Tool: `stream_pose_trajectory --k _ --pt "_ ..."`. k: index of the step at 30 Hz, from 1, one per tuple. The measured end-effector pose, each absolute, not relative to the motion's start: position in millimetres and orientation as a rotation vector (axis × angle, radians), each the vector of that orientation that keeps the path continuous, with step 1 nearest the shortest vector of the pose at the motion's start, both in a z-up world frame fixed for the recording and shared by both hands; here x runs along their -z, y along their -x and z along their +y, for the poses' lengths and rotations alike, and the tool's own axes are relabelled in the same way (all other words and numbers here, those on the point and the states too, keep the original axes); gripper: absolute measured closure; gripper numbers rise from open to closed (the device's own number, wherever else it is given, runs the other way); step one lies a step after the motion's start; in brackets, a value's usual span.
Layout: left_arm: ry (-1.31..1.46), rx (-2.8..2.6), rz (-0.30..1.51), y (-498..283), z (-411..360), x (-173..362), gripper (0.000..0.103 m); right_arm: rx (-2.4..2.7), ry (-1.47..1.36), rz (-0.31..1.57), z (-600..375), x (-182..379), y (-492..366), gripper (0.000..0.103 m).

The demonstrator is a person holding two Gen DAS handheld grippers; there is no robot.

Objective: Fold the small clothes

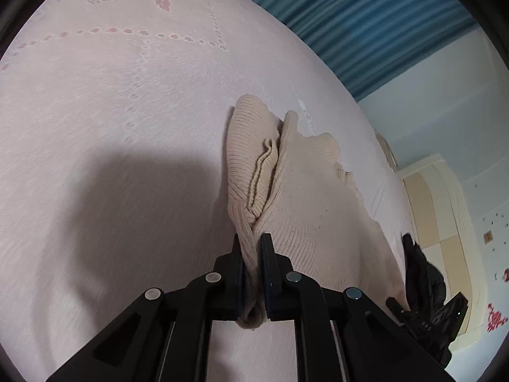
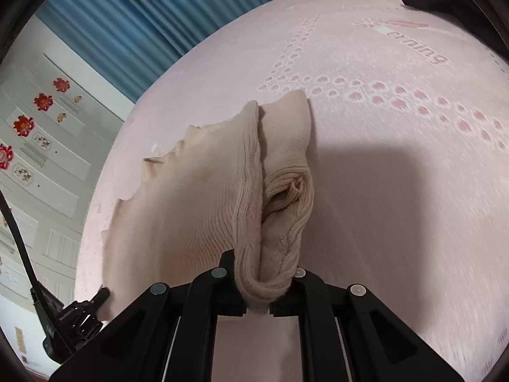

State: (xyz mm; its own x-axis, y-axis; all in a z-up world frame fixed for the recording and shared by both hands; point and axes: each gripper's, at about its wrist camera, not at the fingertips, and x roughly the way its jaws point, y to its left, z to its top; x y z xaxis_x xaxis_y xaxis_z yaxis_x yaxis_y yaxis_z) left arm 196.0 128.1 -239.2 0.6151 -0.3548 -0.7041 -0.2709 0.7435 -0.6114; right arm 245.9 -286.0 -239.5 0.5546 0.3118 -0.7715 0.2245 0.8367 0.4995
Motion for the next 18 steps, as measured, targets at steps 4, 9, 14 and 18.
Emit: stream_pose_trajectory --k 4,9,14,18 --pt "0.750 0.067 0.964 -155 127 235 0.093 -0.058 -0.577 1.033 -287 233 -206 0.095" --pt "0.774 0.081 1.006 -95 128 237 0.093 -0.061 -0.560 1.081 -293 234 -145 0.094" --pt "0.754 0.090 1.042 -59 124 242 0.092 -0.047 -0.489 1.108 -291 235 -101 0.091" --pt "0.673 0.071 1.083 -59 120 245 0.078 -0.007 -0.432 1.113 -298 232 -81 0.085"
